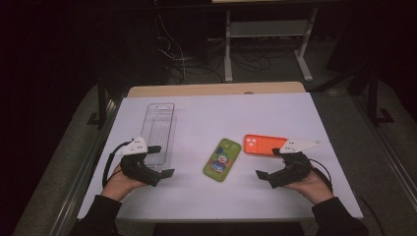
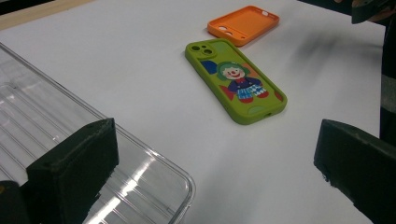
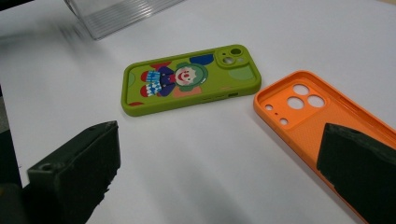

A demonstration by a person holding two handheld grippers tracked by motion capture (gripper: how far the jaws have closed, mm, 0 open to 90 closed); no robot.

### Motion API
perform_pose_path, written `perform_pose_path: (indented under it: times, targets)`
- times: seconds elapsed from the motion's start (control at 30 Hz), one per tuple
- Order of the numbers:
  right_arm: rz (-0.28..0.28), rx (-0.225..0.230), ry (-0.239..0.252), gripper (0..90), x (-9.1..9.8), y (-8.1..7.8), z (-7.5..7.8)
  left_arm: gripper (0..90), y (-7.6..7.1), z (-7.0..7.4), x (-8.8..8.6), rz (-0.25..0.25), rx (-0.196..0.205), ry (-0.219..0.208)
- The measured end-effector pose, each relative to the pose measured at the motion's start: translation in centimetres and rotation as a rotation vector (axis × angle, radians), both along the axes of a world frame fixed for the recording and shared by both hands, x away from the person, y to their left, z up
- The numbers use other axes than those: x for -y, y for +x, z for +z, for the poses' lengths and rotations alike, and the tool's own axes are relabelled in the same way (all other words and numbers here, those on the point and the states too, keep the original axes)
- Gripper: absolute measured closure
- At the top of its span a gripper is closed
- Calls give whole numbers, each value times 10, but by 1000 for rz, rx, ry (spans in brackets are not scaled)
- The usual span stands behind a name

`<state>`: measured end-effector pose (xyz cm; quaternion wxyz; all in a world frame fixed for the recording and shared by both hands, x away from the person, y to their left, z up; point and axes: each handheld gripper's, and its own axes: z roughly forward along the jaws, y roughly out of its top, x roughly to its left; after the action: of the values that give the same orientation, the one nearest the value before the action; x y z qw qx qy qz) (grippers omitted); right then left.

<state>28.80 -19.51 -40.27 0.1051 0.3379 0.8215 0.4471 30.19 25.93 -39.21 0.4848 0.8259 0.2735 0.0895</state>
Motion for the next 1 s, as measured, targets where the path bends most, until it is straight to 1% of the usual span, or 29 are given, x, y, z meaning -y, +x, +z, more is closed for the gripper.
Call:
perform_pose_path:
  times: [0.13, 0.23, 0.3, 0.33, 0.4, 0.47, 0.5, 0.53, 0.57, 0.6, 0.63, 0.67, 0.7, 0.73, 0.77, 0.8, 0.83, 0.87, 0.9, 0.93, 0.97, 1.0]
  targets:
    - [-11, -4, -19, 0, 0, 4, 2, 0, 0, 1, 0, -5, 4, 6]
    - [-35, -5, -29, 0, 2, 10, 3, 0, 0, 0, 0, -2, 6, 2]
    - [-53, -15, -35, 2, 4, 15, 4, 0, 1, 0, 0, 1, 6, -2]
    - [-63, -10, -47, 8, 5, 19, 4, 0, 1, 0, 0, 1, 6, -2]
    - [-86, -13, -62, 32, 6, 26, 5, 0, 1, 1, -1, 4, -3, 9]
    - [-121, -20, -72, 60, 9, 33, 7, 0, 1, 1, -1, 3, -2, 8]
    - [-126, -25, -71, 77, 11, 37, 8, 0, 1, 1, -1, 2, 2, 8]
    - [-126, -25, -71, 77, 11, 37, 8, 0, 1, 1, -1, 2, 2, 8]
    - [-158, -37, -85, 115, 14, 45, 9, 0, 2, 2, -2, 5, 2, 4]
    - [-164, -37, -92, 128, 16, 48, 10, 0, 2, 2, -2, 5, 2, 4]
    - [-177, -36, -96, 139, 17, 51, 10, 0, 3, 2, -2, 11, 0, -7]
    - [-191, -45, -97, 155, 18, 54, 10, 0, 3, 2, -2, 11, 0, -7]
    - [-191, -45, -97, 155, 18, 54, 10, 0, 3, 2, -2, 9, 1, -2]
    - [-216, -49, -120, 196, 20, 60, 10, 0, 2, 2, -2, 12, -4, -6]
    - [-225, -44, -125, 213, 21, 64, 10, 0, 2, 2, -2, 12, -4, -6]
    - [-225, -44, -125, 213, 21, 64, 10, 0, 3, 3, -3, 10, 0, -1]
    - [-241, -52, -139, 267, 24, 70, 10, 0, 4, 3, -3, 1, 11, 2]
    - [-246, -44, -145, 311, 25, 74, 9, 0, 4, 3, -3, 1, 11, 2]
    - [-253, -50, -149, 352, 26, 77, 9, 0, 3, 3, -3, 2, 10, 2]
    - [-253, -50, -149, 352, 26, 77, 9, 0, 3, 3, -3, 2, 10, 2]
    - [-260, -66, -161, 409, 29, 83, 9, 0, 4, 3, -3, -2, 10, 14]
    - [-271, -68, -168, 438, 30, 86, 8, 0, 4, 3, -3, -2, 10, 14]
